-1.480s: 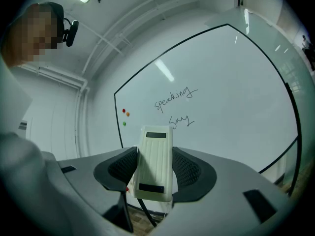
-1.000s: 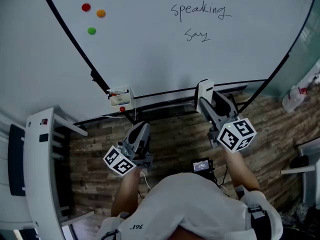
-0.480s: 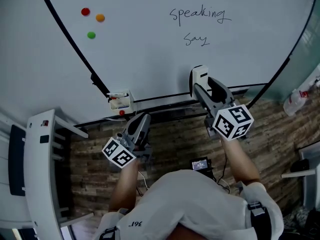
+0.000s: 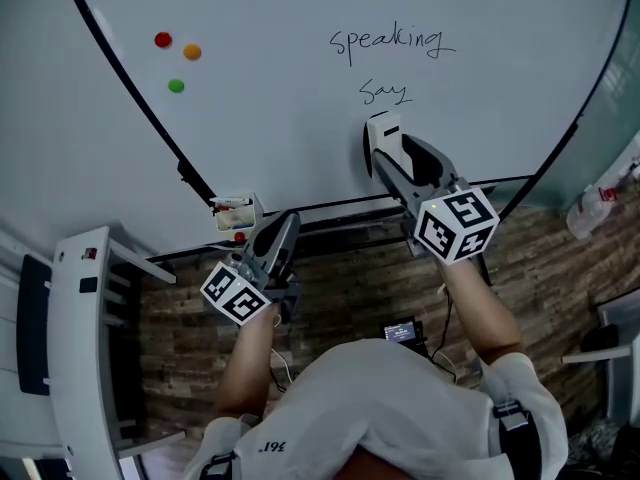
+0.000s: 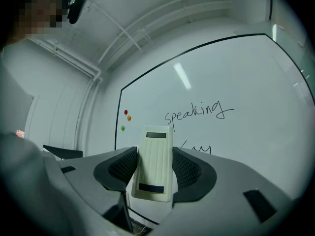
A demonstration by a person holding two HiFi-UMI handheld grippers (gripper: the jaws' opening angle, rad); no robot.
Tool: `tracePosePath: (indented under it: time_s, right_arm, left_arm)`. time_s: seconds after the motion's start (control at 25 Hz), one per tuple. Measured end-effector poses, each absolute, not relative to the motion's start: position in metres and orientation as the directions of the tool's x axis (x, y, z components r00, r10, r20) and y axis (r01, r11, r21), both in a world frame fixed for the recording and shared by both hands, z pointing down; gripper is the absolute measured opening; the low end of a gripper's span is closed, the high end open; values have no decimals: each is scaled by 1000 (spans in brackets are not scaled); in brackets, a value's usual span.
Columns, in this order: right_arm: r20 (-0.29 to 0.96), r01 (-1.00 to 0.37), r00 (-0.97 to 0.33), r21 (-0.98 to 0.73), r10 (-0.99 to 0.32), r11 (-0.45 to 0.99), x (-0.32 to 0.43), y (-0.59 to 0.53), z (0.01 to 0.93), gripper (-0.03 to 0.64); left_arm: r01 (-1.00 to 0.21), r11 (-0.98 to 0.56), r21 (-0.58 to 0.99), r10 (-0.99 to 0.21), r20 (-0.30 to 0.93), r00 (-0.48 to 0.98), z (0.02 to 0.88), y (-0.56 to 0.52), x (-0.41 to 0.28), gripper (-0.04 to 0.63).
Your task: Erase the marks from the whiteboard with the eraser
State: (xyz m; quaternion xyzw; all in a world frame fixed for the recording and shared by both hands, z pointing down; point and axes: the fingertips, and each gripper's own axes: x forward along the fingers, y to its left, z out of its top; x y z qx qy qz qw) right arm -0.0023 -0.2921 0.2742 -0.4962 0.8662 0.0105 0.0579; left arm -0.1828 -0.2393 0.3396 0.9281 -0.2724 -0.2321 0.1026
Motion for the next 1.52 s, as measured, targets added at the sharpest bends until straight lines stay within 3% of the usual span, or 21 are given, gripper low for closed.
tracePosePath:
  time_s: [0.4, 0.52, 0.92, 1.52]
  right_arm:
    - [-137, -843, -537, 62, -832, 534, -17, -324, 236, 239]
    - [-146, -838, -546, 79, -825, 540, -23, -336, 223, 239]
    - [-140, -836, -543, 185, -828, 517, -55, -381, 197, 239]
    - [-179, -850, -362, 467, -915, 245, -81, -422, 163, 239]
  left_arm:
    - [-518, -818, 251, -575, -383, 723, 316, -259, -173, 9]
    - [-516, -817, 259, -577, -381, 723, 315, -263, -174, 74]
    - [-567, -792, 225, -605, -405, 685, 298, -275, -197, 77]
    - [-594, -771, 228, -631, -397, 667, 295, -279, -204, 77]
